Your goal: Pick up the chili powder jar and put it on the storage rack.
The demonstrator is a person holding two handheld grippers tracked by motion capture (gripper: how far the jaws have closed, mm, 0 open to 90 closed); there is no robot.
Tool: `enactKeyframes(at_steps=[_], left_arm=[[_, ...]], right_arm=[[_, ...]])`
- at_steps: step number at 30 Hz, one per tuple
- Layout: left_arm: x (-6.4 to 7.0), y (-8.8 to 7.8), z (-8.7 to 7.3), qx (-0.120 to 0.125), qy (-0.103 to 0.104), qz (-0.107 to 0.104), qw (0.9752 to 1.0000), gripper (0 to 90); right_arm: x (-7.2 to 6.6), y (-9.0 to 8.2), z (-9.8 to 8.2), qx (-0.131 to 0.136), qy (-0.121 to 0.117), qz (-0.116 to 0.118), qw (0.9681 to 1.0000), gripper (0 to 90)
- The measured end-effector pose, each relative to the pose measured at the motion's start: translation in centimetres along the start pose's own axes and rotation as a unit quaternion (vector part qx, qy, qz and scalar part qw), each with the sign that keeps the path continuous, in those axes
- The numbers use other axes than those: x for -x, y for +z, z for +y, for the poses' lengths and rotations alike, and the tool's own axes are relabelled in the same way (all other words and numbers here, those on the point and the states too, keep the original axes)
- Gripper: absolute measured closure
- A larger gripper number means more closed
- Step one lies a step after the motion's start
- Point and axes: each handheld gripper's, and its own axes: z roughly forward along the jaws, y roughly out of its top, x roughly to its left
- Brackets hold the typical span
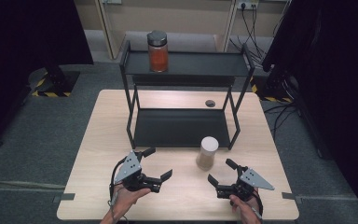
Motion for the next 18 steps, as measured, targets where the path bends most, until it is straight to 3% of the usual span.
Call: enactKeyframes(at_steps=[18], left_arm=[[0.7, -0.3, -2.4, -0.008, 0.012, -0.009, 0.9999, 1.7]], right_arm=[[0.0, -0.1, 0.0, 0.002, -0.002, -0.001, 1.0, 0.4]])
